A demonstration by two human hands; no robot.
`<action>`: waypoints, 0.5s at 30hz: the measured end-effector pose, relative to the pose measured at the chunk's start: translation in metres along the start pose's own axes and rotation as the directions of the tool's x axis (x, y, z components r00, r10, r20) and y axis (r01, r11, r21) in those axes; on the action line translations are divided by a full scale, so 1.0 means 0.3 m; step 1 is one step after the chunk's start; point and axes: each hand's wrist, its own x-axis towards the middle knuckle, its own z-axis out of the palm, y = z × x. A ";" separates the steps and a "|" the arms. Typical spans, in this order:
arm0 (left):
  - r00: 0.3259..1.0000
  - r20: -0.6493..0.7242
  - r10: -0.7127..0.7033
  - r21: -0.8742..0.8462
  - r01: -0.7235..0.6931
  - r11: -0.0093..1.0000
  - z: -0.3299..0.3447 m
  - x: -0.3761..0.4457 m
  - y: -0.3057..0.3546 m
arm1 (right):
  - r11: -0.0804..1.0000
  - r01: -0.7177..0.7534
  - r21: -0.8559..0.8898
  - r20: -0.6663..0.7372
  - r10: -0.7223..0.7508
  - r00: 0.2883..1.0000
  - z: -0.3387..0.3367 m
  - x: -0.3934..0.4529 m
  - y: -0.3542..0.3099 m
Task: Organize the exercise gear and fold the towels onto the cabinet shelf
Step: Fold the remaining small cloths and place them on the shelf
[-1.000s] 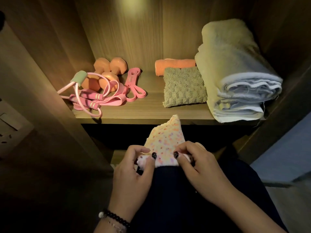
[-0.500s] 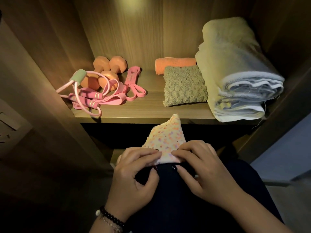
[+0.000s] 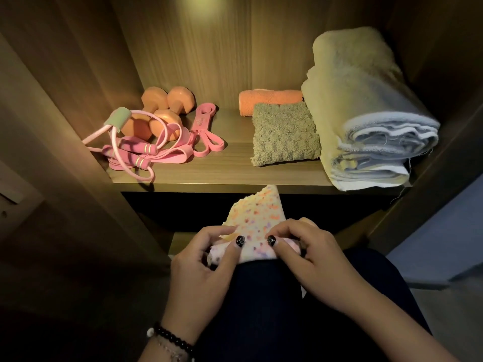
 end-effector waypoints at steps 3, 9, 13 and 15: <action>0.999 -0.038 -0.008 0.092 0.011 0.996 0.013 0.009 0.007 | 0.973 0.096 -0.211 -0.070 -0.113 0.991 0.013 0.011 -0.015; 0.957 -0.010 0.288 0.250 -0.277 0.928 0.008 0.018 0.025 | 0.784 0.396 -0.478 0.038 -0.432 0.901 0.008 -0.008 -0.006; 0.935 0.072 0.347 0.199 -0.355 0.914 -0.006 0.000 0.018 | 0.820 0.379 -0.430 0.069 -0.388 0.919 0.002 -0.035 0.019; 0.939 0.104 0.328 0.143 -0.341 0.929 -0.012 -0.008 0.014 | 0.831 0.361 -0.423 0.078 -0.363 0.928 -0.002 -0.038 0.025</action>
